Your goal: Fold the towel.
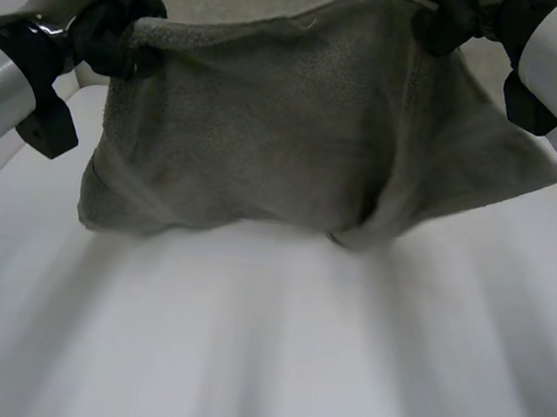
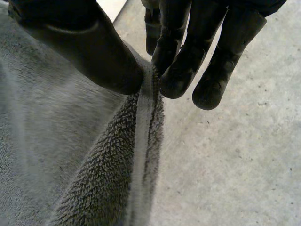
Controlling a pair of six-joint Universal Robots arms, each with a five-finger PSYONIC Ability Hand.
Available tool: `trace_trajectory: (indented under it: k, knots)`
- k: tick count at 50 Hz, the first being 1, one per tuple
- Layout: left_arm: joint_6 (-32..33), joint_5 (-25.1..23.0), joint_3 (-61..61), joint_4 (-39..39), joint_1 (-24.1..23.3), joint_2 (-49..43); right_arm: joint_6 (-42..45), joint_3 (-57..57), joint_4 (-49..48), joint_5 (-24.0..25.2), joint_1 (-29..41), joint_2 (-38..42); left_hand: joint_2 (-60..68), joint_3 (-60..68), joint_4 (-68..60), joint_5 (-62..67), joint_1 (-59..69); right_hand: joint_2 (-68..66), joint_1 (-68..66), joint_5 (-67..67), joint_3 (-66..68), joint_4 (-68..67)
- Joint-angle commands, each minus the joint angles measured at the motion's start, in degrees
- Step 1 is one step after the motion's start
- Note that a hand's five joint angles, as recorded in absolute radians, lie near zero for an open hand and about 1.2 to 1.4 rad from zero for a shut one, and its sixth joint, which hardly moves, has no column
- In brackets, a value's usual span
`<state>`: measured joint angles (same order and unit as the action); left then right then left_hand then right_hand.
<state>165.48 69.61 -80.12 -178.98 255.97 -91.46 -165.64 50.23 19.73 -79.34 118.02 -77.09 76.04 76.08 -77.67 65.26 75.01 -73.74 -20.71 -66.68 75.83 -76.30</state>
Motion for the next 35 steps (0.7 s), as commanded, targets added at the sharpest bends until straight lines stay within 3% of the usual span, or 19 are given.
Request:
trace_trajectory:
  k: [1,9,13,19,23,25,35]
  knots:
    - [-1.7,0.0,-3.9,-0.5,-0.8,-1.1,2.0,4.8,1.1,3.2,0.2,1.4,4.0,3.9,-2.3,4.7,5.0,-6.3,-59.3,-3.3,4.2,-3.7]
    - [-0.3,0.1,-10.5,-2.4,-1.1,-11.0,11.3,12.3,0.8,1.8,0.9,9.4,4.0,3.9,-2.3,4.7,5.0,-6.3,-59.3,-3.3,4.2,-3.7]
    - [5.7,0.0,-13.0,-2.9,-1.5,-16.5,11.4,18.4,-2.5,1.0,0.4,12.4,4.0,3.9,-2.3,4.7,5.0,-6.3,-59.3,-3.3,4.2,-3.7]
    - [12.8,0.4,-13.5,-2.9,-1.5,-20.3,11.2,26.3,-10.0,0.9,-0.8,13.7,4.0,3.9,-2.3,4.7,5.0,19.9,-33.2,22.8,-22.0,22.4]
    - [13.5,0.4,-13.1,-3.0,-1.5,-20.7,11.0,28.6,-12.0,0.5,-1.0,14.9,3.8,3.8,-2.2,4.6,4.8,27.5,-25.5,30.4,-29.6,30.1]
    - [13.5,0.4,-13.0,-3.0,-1.5,-20.6,11.0,30.0,-13.0,0.3,-1.2,15.9,3.6,3.6,-2.0,4.4,4.7,38.4,-14.7,41.3,-40.5,40.9]
    - [13.6,0.5,-14.0,-5.1,-1.5,-20.6,11.1,31.1,-14.4,-1.3,-3.8,17.8,3.3,3.3,-1.7,4.1,4.3,45.5,-7.5,48.4,-47.6,48.1]
